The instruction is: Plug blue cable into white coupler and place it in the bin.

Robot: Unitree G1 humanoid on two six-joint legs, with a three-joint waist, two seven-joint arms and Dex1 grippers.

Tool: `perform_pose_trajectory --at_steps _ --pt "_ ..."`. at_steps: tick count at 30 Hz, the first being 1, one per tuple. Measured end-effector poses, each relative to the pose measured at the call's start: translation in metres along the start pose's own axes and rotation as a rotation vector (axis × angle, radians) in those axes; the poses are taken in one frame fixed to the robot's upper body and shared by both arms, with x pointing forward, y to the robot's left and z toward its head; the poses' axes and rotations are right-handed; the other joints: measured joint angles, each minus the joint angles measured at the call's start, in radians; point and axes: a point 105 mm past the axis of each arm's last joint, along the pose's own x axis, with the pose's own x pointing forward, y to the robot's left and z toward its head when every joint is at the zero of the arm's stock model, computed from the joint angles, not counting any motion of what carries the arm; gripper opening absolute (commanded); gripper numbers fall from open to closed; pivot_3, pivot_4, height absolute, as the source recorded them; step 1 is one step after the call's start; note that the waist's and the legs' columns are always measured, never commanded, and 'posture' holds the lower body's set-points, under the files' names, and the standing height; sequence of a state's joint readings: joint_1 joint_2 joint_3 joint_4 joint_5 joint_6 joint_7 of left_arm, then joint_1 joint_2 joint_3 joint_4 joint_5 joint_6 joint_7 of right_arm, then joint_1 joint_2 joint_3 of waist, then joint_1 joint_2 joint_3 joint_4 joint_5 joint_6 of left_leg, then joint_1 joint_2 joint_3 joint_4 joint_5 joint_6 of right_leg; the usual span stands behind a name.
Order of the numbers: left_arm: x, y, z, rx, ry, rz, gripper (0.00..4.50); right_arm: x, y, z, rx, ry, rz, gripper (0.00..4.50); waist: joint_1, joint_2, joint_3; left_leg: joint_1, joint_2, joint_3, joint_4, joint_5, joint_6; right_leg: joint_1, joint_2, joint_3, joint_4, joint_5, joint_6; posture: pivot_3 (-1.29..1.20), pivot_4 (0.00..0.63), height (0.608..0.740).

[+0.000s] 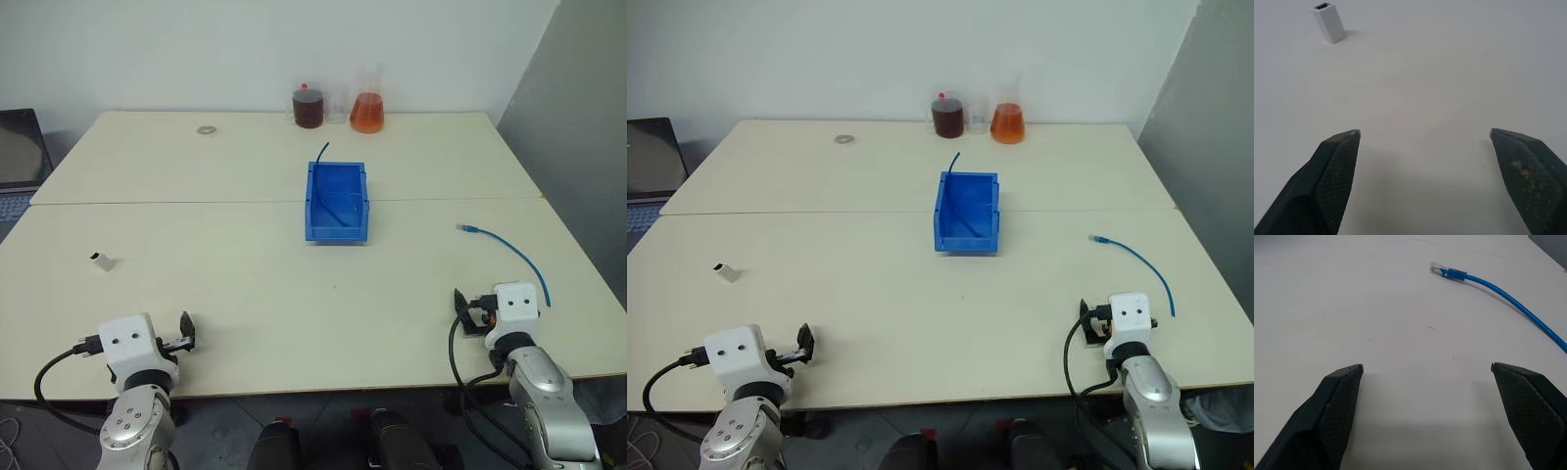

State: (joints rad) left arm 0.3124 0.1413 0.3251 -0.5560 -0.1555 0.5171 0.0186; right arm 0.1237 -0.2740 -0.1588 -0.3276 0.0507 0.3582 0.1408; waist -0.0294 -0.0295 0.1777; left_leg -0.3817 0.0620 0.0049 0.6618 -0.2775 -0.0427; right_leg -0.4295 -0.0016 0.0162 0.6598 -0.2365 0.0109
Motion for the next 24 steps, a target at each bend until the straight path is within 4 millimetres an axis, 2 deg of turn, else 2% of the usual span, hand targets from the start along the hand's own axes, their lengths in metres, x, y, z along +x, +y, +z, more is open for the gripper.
perform_pose_trajectory --at_steps 3,6,8,12,14,18,21,24 --pt "0.011 -0.019 0.021 0.072 -0.062 -0.175 4.5 0.003 -0.008 0.008 -0.021 -0.023 -0.019 4.47 0.004 0.0 0.0 0.0 0.0 -0.001 0.0 0.0 0.0 0.0 0.0 -0.001 0.0 0.0 0.0 0.0 0.15 0.74" --pt "0.021 -0.057 0.068 0.152 -0.197 -0.45 4.5 0.01 -0.014 0.018 -0.047 -0.055 -0.013 4.47 0.003 0.0 0.0 0.001 -0.001 -0.001 0.001 0.0 0.0 0.002 0.0 0.0 0.001 0.0 0.0 0.0 0.15 0.74" --pt "0.02 -0.085 0.09 0.194 -0.254 -0.638 4.5 0.018 -0.02 0.02 -0.061 -0.057 -0.006 4.47 0.001 0.0 0.0 0.002 -0.001 0.0 0.001 0.0 0.0 0.003 0.0 0.001 -0.001 0.0 0.001 0.0 0.15 0.74" --pt "0.009 -0.141 0.113 0.252 -0.306 -0.998 4.5 0.043 -0.04 0.031 -0.103 -0.065 0.037 4.47 -0.003 0.0 0.0 0.001 -0.002 0.001 0.0 0.0 0.0 0.004 0.0 0.002 -0.002 0.004 0.006 0.0 0.15 0.74" --pt "0.0 -0.165 0.117 0.3 -0.307 -1.164 4.5 0.058 -0.048 0.038 -0.119 -0.058 0.089 4.47 -0.004 0.0 0.0 0.001 -0.002 0.001 -0.001 0.0 0.0 0.004 0.001 0.003 -0.003 0.004 0.006 0.0 0.15 0.74" --pt "-0.02 -0.192 0.098 0.386 -0.255 -1.422 4.5 0.081 -0.063 0.043 -0.139 -0.033 0.167 4.47 -0.004 0.001 0.001 0.002 -0.001 -0.001 -0.002 0.0 0.001 0.004 0.004 0.002 -0.003 0.002 0.002 0.0 0.15 0.74" --pt "-0.023 -0.203 0.09 0.429 -0.23 -1.531 4.5 0.096 -0.073 0.047 -0.132 -0.009 0.212 4.47 -0.003 0.002 0.001 0.002 -0.001 -0.002 -0.001 -0.001 0.002 0.004 0.004 0.002 -0.002 0.001 0.002 0.0 0.15 0.74" --pt "-0.023 -0.22 0.097 0.471 -0.27 -1.59 4.5 0.111 -0.084 0.043 -0.152 0.058 0.236 4.47 -0.003 0.002 0.002 0.002 -0.001 -0.001 0.0 -0.001 0.002 0.005 0.004 0.002 -0.003 0.002 0.003 0.0 0.15 0.74"
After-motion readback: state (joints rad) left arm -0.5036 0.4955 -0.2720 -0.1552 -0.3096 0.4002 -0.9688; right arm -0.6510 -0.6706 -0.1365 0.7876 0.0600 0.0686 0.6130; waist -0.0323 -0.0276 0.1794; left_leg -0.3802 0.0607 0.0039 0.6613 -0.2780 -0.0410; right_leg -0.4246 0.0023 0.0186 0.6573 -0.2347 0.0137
